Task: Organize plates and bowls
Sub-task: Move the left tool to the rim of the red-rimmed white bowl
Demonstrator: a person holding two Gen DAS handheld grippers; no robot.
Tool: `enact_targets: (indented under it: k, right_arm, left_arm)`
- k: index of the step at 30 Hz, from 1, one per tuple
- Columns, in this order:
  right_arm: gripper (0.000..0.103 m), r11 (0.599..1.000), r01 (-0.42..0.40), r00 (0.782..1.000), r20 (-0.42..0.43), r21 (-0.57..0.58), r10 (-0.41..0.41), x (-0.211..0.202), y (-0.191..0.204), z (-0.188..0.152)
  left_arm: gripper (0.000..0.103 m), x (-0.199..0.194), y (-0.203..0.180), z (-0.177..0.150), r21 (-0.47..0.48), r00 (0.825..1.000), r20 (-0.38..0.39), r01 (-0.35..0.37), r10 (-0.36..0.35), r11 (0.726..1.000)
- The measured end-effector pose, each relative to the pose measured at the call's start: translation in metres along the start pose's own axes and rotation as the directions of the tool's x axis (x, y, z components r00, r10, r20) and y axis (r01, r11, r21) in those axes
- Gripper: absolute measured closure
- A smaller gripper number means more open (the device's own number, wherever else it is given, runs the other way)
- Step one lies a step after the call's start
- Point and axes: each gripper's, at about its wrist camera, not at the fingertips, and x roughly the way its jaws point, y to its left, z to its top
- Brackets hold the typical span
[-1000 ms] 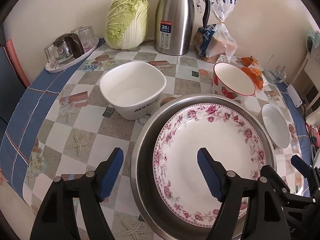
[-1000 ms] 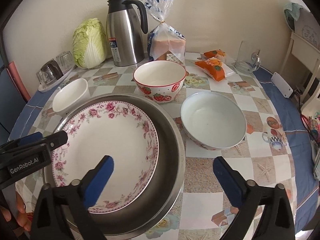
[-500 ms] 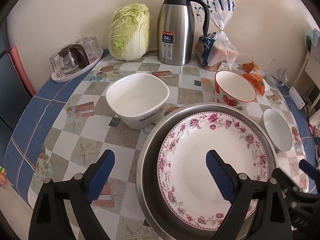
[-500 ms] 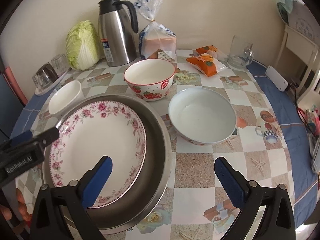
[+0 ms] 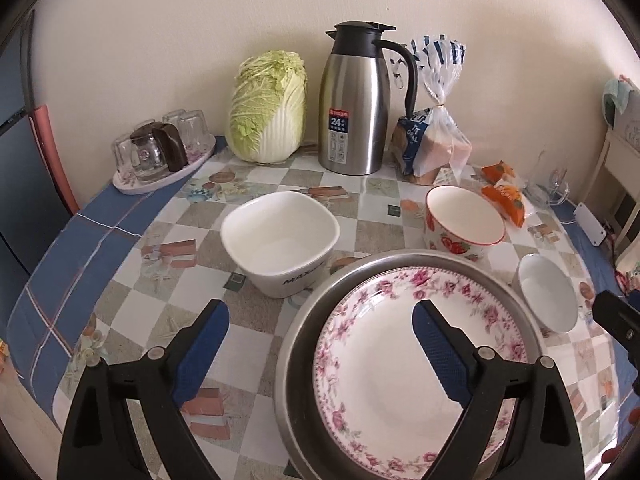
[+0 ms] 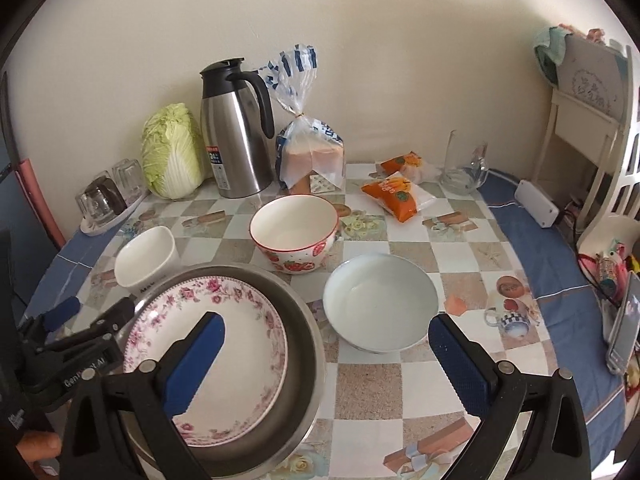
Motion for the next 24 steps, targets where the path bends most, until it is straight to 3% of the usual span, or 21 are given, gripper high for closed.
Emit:
enact_targets:
  k: [5,8,15,20,24]
  right_arm:
    - [0.000,0.999,0.009,1.000,-0.012,0.038,-0.009,0.005,-0.005,0.013]
    - [0.000,0.998,0.054,0.998,0.012,0.035,-0.054,0.007,-0.008,0.025]
    - [0.000,0.995,0.061,0.996,0.057,0.085,-0.066,0.016,-0.016,0.061]
    - [0.000,0.993,0.038,0.999,0.035,0.111,-0.042,0.031,-0.024,0.084]
    - [0.000,0.991,0.066,0.998,0.016,0.119,-0.069,0.043,-0.035,0.097]
  left_arm:
    - [0.010,-0.002,-0.004,0.019,0.019,0.999,0.006,0.031,-0.031,0.999]
    - [0.010,-0.005,-0.005,0.036,0.034,0.999,0.022,0.044,-0.045,0.998]
    - [0.010,-0.006,-0.022,0.085,0.129,0.998,0.059,0.019,-0.027,0.991]
    - [0.009,0.016,-0.026,0.114,0.086,1.000,0.007,0.026,-0.026,0.996]
    - [0.009,0.036,-0.022,0.130,0.038,0.999,-0.028,0.019,-0.018,0.999]
